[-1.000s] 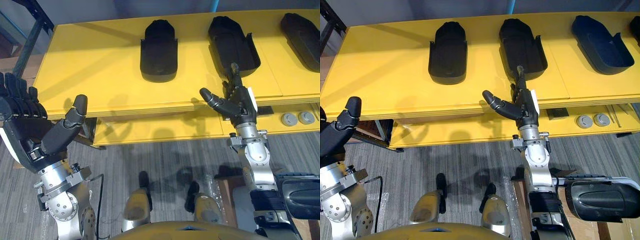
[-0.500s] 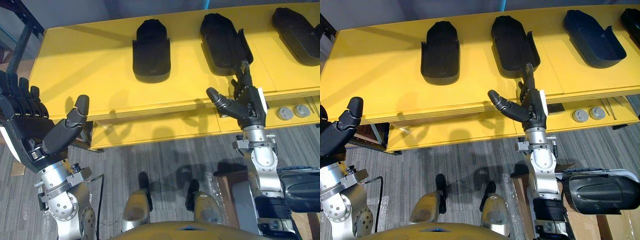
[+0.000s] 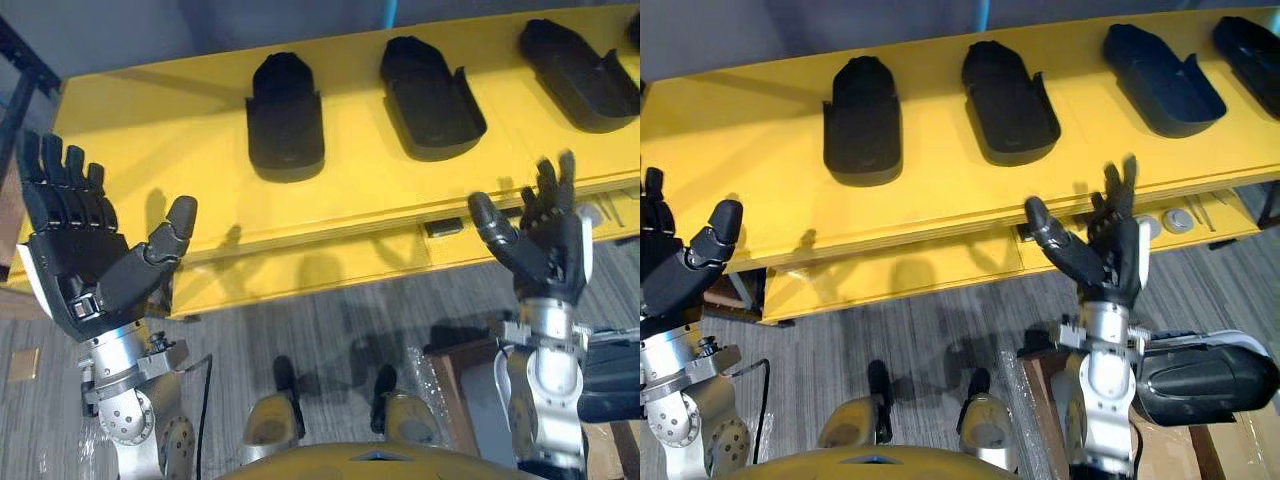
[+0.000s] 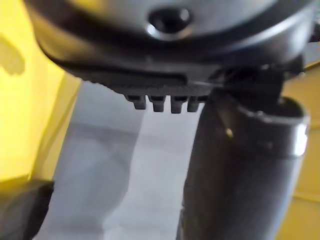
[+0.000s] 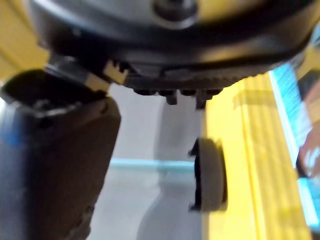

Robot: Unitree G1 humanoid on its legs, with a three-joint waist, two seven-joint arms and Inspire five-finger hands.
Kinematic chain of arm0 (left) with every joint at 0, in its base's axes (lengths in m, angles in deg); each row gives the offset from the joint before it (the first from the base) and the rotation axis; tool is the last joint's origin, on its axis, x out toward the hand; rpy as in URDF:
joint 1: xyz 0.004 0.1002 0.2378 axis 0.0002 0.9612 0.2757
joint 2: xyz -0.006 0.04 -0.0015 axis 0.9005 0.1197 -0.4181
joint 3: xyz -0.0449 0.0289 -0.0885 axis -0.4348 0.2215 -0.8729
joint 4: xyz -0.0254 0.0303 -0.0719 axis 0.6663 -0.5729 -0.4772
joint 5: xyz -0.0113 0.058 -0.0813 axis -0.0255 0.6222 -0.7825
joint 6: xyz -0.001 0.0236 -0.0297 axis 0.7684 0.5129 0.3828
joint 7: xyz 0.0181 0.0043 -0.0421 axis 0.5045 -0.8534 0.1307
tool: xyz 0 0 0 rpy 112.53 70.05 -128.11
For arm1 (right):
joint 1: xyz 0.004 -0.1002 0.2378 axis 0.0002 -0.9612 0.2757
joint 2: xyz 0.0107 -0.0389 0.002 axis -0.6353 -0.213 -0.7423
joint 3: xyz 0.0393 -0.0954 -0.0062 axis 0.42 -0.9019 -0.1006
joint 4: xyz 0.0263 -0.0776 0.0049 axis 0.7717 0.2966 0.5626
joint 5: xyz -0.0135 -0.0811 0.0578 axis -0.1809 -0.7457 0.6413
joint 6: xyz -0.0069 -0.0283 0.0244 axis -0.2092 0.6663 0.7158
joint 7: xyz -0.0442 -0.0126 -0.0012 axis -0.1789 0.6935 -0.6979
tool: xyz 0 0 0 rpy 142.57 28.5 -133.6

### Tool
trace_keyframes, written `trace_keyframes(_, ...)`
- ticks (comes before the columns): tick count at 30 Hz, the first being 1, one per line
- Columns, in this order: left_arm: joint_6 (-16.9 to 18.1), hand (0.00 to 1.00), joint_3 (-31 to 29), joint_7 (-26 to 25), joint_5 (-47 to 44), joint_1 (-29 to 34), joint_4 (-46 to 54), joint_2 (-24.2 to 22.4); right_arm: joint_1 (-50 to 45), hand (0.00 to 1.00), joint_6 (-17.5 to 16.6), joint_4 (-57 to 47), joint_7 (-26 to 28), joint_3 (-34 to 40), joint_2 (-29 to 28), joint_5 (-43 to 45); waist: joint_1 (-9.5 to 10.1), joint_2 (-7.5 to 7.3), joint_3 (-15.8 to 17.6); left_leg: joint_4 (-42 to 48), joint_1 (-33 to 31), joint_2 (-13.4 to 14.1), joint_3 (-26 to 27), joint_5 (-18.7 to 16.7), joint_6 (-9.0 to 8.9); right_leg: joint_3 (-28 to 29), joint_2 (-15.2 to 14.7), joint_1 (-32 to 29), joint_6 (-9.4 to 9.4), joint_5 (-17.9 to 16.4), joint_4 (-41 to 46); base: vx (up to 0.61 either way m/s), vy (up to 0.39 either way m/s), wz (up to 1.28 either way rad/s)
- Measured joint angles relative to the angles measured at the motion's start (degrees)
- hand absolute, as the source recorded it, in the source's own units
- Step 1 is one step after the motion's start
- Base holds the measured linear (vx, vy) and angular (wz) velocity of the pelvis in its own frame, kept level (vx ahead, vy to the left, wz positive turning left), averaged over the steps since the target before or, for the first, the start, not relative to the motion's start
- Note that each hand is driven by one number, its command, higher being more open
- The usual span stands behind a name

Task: Walk over and take three plastic housings, then place them on the shelf

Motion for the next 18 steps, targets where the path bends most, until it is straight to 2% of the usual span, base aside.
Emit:
trace_keyframes(2, 0.04, 1.00, 3.03, 2.20, -1.89, 0.00, 0.00, -0.12, -4.65, 1.00, 0.19, 0.58, -3.72, 0.02, -2.82, -0.32, -1.34, 0.02, -0.07, -0.68, 2.55, -0.02, 2.37, -0.60, -0.16, 2.19, 0.24, 0.99, 0.11, 0.30, -0.72, 0.08, 0.024, -0.49)
trace_keyframes(7, 0.92, 1.00, 6.94, 6.59, -5.45, -1.16, 0.00, -0.08, -9.56, 1.00, 0.18, 4.37, -8.78, 3.34, -3.84, -2.46, -3.87, 0.86, -1.57, -1.00, 6.49, 0.28, 8.34, -2.42, -0.33, 7.92, 1.33, 1.99, 0.57, 2.04, -3.21, 0.03, 0.035, -0.61)
trace_keyframes(11, 1.01, 1.00, 11.22, 7.12, -6.25, -1.84, -0.05, 0.53, -12.61, 1.00, -0.98, 4.43, -9.08, 5.54, -4.57, -2.29, -5.06, 1.38, -2.70, -0.82, 9.53, 0.92, 13.59, -4.02, -0.77, 12.29, 2.10, 3.22, 1.01, 3.74, -5.53, -0.02, 0.033, -0.72)
trace_keyframes(12, 1.00, 1.00, 14.56, 7.02, -5.84, -3.13, -0.06, 1.10, -14.35, 1.00, -1.59, 4.42, -9.00, 5.60, -4.71, -2.26, -6.14, 1.31, -4.15, -0.82, 9.98, 1.06, 15.03, -4.72, -0.66, 12.96, 2.29, 3.57, 1.12, 4.40, -6.79, -0.03, -0.007, -0.33)
trace_keyframes(15, 0.96, 1.00, 17.82, 6.40, -5.52, -5.17, -0.05, 2.17, -15.33, 1.00, -2.57, 4.40, -8.42, 4.43, -4.71, -2.21, -6.70, 0.92, -5.49, -0.54, 10.77, 1.50, 17.10, -5.23, -0.95, 14.88, 3.05, 3.52, 1.15, 4.92, -7.61, -0.02, -0.011, -0.39)
trace_keyframes(18, 0.73, 1.00, 18.05, 4.37, -3.49, -6.22, -0.05, 2.34, -14.81, 1.00, -2.93, 4.40, -6.95, 2.11, -4.43, -1.94, -6.53, 0.81, -6.34, 2.47, 10.23, 2.16, 17.49, -7.02, -1.20, 16.46, 3.83, 3.36, 1.01, 5.34, -8.22, -0.01, -0.031, -0.33)
